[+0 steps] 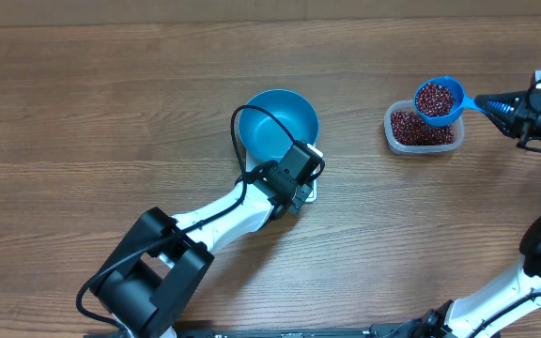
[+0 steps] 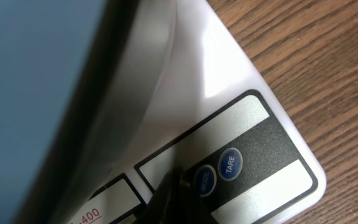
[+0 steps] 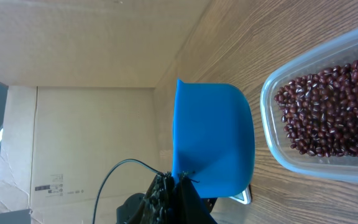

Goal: Scoop item into bowl and weigh 150g on scale

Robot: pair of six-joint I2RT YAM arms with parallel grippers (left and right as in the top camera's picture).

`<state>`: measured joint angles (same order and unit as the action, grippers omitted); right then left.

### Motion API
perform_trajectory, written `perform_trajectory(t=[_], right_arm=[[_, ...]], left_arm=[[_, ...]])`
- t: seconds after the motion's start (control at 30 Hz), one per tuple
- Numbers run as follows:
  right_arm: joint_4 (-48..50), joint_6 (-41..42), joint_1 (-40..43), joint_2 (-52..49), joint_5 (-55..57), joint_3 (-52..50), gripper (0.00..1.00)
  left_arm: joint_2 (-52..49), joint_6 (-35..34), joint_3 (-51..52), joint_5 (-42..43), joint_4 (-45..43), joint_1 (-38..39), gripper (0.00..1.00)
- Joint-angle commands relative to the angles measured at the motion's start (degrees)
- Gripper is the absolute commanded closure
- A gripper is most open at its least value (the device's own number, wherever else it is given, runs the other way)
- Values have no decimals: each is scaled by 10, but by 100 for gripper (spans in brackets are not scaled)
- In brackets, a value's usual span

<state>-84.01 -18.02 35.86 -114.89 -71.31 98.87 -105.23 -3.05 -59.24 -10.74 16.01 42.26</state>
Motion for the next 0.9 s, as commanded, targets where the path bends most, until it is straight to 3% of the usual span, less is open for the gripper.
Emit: perform_trajectory(t=[0.0,0.43,0.87], right_arm=[[1,-5,-2,0,-16,-2,96],[1,-5,-2,0,-16,-2,96],[1,-5,-2,0,-16,-2,96]], left_arm=[[-28,-12,0,12,3,-2,96],[-3,3,-10,11,29,-2,96],[90,5,-10,14,76,-2,96]])
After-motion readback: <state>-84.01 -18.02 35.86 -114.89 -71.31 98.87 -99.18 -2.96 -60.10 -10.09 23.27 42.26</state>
